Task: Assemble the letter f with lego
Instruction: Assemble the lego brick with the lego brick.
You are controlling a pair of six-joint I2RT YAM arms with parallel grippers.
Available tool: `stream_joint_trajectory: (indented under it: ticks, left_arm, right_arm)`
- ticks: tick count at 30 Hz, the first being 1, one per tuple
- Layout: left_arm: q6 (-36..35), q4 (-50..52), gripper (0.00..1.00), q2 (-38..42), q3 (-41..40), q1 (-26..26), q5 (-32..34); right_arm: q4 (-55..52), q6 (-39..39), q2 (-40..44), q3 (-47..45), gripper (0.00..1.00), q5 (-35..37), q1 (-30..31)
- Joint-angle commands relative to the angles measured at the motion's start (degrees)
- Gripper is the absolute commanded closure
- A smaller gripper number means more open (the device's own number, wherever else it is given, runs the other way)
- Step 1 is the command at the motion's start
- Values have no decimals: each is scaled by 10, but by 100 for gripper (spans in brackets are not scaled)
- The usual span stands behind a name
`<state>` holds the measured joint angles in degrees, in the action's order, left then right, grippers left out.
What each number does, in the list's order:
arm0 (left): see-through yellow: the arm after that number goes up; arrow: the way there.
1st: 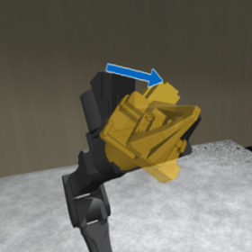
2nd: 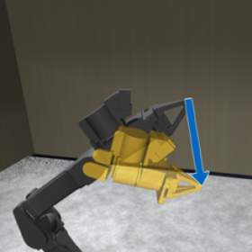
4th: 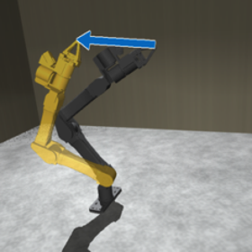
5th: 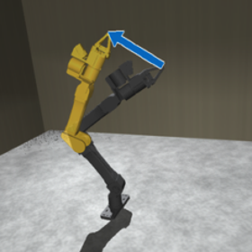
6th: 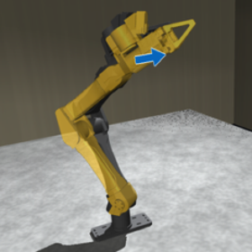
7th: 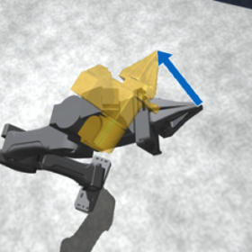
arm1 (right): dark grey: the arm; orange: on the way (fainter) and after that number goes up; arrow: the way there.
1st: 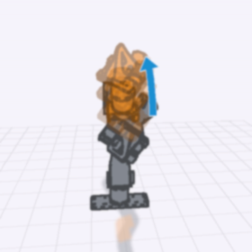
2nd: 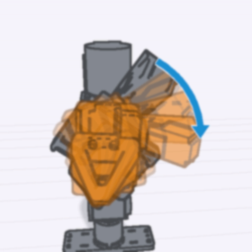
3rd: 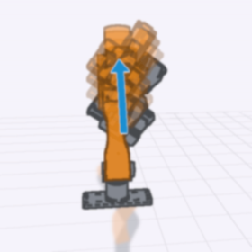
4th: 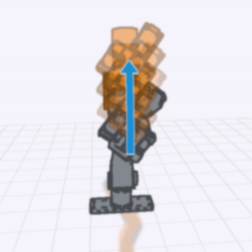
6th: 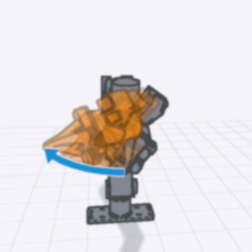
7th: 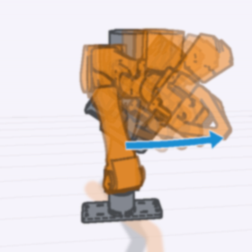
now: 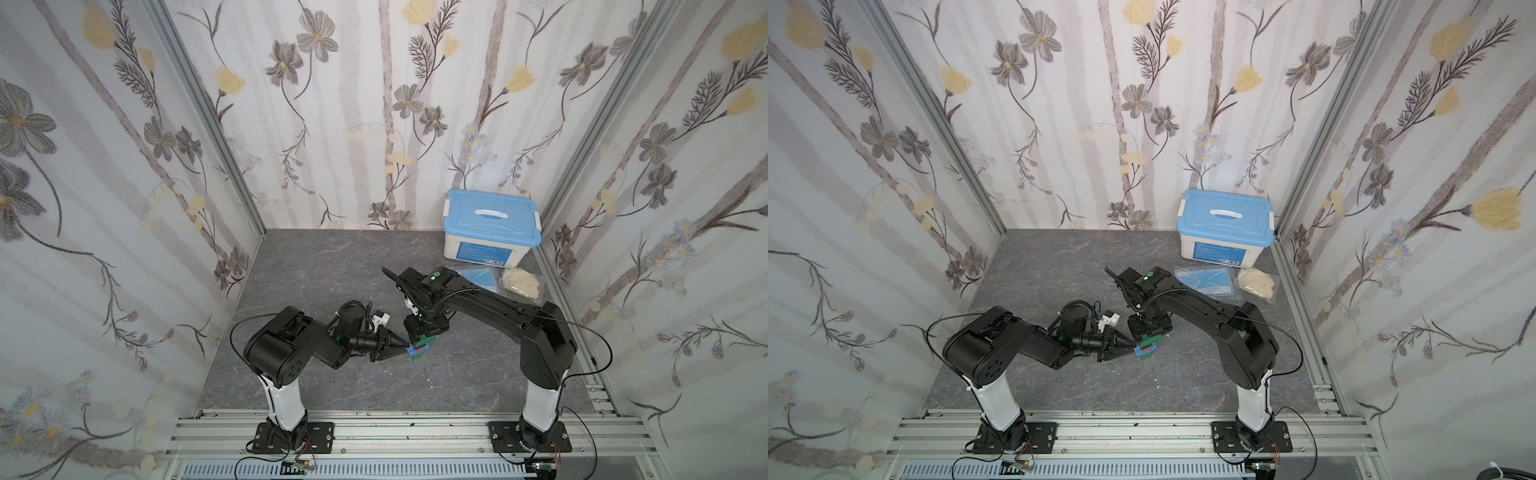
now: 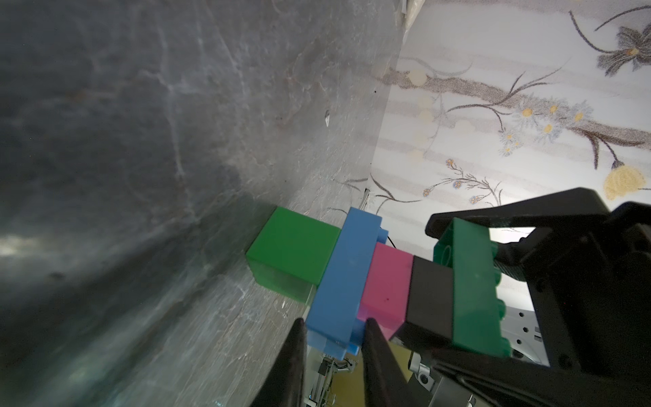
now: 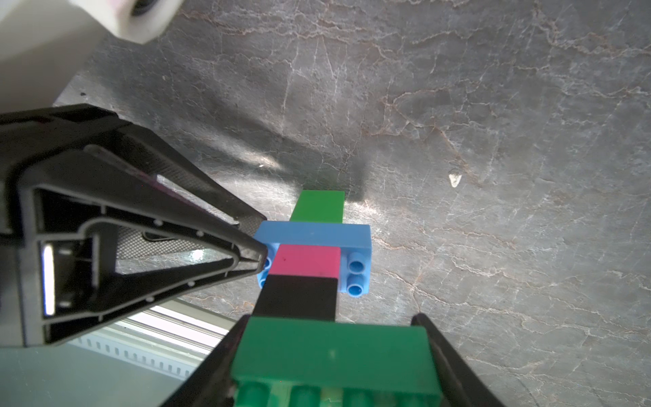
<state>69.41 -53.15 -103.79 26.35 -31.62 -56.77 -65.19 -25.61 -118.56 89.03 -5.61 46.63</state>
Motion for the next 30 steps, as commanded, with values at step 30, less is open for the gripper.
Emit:
stream_joint_trajectory:
  ticks: [30]
  left_arm:
    - [-26,44,74,24,11,3,16]
  right_arm:
    - [13,15,-30,34,26,-7,0]
